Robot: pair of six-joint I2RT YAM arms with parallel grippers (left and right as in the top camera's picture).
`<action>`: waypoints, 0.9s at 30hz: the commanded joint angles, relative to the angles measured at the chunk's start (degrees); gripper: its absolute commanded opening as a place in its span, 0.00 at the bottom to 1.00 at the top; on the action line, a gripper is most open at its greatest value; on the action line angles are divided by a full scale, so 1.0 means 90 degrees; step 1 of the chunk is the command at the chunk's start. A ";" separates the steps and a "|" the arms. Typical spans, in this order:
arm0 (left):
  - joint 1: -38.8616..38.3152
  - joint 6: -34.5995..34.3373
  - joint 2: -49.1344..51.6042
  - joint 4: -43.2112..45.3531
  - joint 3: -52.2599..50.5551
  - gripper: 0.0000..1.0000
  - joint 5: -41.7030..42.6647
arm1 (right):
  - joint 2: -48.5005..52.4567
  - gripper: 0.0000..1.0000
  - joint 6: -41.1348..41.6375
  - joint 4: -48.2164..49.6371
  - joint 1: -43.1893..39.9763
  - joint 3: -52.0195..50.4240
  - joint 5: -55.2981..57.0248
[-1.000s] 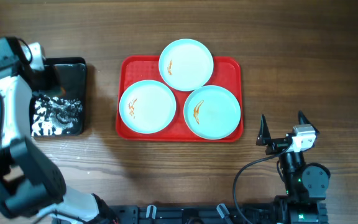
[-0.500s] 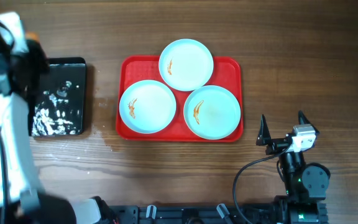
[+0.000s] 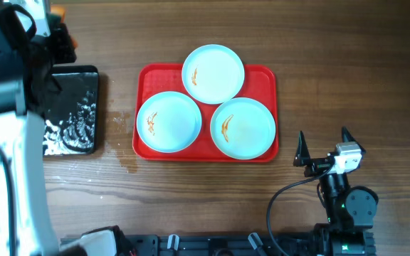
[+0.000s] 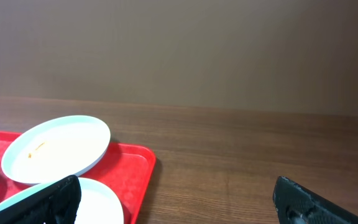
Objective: Clean dirty plates on tray and stack at the side
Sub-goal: 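Carry the sponge with the left gripper onto the left white plate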
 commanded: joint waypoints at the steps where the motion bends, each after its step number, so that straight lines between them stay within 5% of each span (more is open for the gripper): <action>1: -0.0525 -0.0323 -0.0019 -0.0644 -0.0002 0.04 0.0512 | -0.0041 1.00 -0.0112 0.0029 -0.0041 -0.0007 0.0090; 10: -0.1649 -0.1321 0.0855 -0.1608 -0.0005 0.04 0.1557 | -0.0041 1.00 -0.0109 0.0029 -0.0041 -0.0007 0.0090; 27: -0.3160 -0.2630 0.3417 -0.2737 -0.0007 0.04 0.0636 | -0.0041 1.00 -0.0109 0.0029 -0.0041 -0.0007 0.0090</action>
